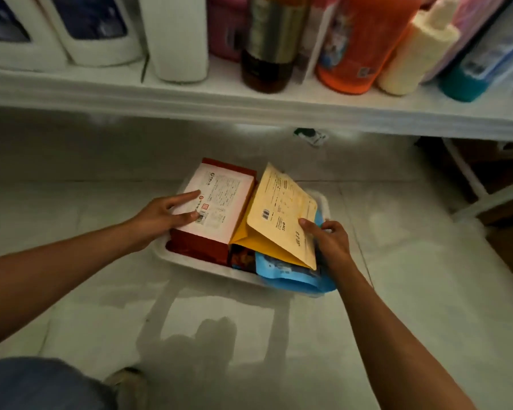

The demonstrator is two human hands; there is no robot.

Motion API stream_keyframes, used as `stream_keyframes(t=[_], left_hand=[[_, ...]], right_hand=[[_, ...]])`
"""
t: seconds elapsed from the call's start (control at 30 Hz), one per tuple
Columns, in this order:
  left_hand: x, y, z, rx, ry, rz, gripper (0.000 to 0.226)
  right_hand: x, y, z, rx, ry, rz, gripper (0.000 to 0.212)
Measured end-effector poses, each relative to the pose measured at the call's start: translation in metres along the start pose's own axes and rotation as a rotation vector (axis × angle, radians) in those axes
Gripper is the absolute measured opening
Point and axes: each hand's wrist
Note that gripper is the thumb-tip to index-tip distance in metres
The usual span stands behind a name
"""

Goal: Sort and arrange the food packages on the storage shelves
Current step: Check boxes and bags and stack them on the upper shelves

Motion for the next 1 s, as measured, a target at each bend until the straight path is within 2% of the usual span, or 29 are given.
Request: stream_keyframes(t=[0.23,0.43,0.5,0.6,0.67,0.73,0.8,0.87,0.93,1.0], left_hand=[[0.032,-0.033,-0.015,-0.055,-0.061,0.072,0.052],[0.037,-0.04,-0.028,-0.136,-0.293,0.109,0.051],[0.032,-0.042,-0.031,-0.161,-0.463,0.208,0.05],[0.007,-0.028,-0.021,-0.19,-0.837,0.416,0.048],[-0.016,-0.01,-0.016,-0.33,-0.913,0.444,0.047],[-0.036,0.011,-0.023,-0.523,-0.905,0.387,0.045],[-0.049,0.03,-0.042,-0.641,-0.91,0.294,0.046],[-0.055,0.048,-0.066,-0.659,-0.917,0.229,0.061],[-0.056,0.059,-0.086,-0.637,-0.948,0.19,0.08],[-0.052,0.062,-0.1,-0.617,-0.977,0.16,0.084]], right_hand=[[-0.046,-0.041,-0.006,0.092,0.036,0.007,0.059],[-0.046,-0.036,0.002,0.136,0.093,-0.015,0.064],[-0.043,-0.028,0.005,0.156,0.118,-0.009,0.065],[-0.037,-0.01,0.008,0.18,0.078,0.008,0.045],[-0.032,0.002,0.014,0.213,0.066,0.058,0.037],[-0.027,0.017,0.027,0.381,0.185,0.145,0.038],[-0.024,0.032,0.045,0.709,0.391,0.224,0.033],[-0.03,0.049,0.066,0.995,0.586,0.208,0.035],[-0.041,0.063,0.087,1.121,0.68,0.154,0.035],[-0.055,0.072,0.104,1.198,0.723,0.102,0.037]])
Point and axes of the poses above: each hand's wrist, its own y-axis away from the middle knuckle, its own x-axis out of the back of the hand, z = x × y, and after that the axes turned 4 degrees about y, right-handed
